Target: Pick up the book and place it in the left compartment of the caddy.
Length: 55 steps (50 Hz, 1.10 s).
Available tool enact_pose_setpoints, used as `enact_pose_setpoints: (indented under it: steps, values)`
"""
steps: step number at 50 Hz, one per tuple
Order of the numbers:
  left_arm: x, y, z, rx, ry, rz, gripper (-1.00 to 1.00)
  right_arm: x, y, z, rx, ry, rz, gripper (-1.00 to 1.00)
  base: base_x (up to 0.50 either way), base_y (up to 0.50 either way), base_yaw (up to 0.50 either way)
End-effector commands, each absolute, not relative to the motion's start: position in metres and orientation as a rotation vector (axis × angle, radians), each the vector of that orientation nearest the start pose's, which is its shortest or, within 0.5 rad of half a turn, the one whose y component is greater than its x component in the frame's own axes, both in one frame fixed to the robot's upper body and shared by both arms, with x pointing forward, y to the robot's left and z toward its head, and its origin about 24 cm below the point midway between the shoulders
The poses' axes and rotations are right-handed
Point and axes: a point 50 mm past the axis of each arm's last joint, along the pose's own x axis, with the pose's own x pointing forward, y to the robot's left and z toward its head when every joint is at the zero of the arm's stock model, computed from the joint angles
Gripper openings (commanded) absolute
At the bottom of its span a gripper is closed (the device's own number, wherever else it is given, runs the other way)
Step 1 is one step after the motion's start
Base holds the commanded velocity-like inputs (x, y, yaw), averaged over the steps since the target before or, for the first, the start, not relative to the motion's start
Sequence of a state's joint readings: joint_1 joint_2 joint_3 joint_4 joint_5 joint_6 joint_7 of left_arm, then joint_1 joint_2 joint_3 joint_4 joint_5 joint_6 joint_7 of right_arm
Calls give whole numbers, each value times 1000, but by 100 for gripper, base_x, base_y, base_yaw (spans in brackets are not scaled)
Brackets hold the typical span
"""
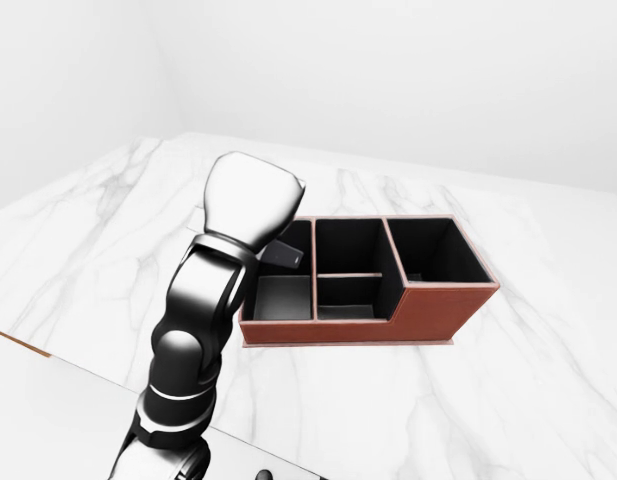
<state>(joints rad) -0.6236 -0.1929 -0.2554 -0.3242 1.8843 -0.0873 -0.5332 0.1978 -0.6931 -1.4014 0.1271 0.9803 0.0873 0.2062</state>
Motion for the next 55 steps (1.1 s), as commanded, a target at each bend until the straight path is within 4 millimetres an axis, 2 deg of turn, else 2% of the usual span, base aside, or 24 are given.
enact_pose_setpoints:
  steps: [1,20,30,37,46,55]
  values:
    - [265,12,256,1788,-650,128,-100,33,-473,216,166,-743,-868,100,0,0,0]
    - [268,2,250,1782,-668,88,-100,33,-473,216,163,-741,-869,100,0,0,0]
    - [274,1,238,1814,-634,57,-100,31,-472,218,157,-749,-870,100,0,0,0]
    - [279,0,222,1851,-585,2,-100,31,-471,218,156,-751,-867,100,0,0,0]
    - [282,-2,220,1889,-566,-12,-100,33,-473,215,166,-739,-867,100,0,0,0]
    - [288,-12,214,1941,-588,-59,-100,36,-473,212,172,-729,-864,100,0,0,0]
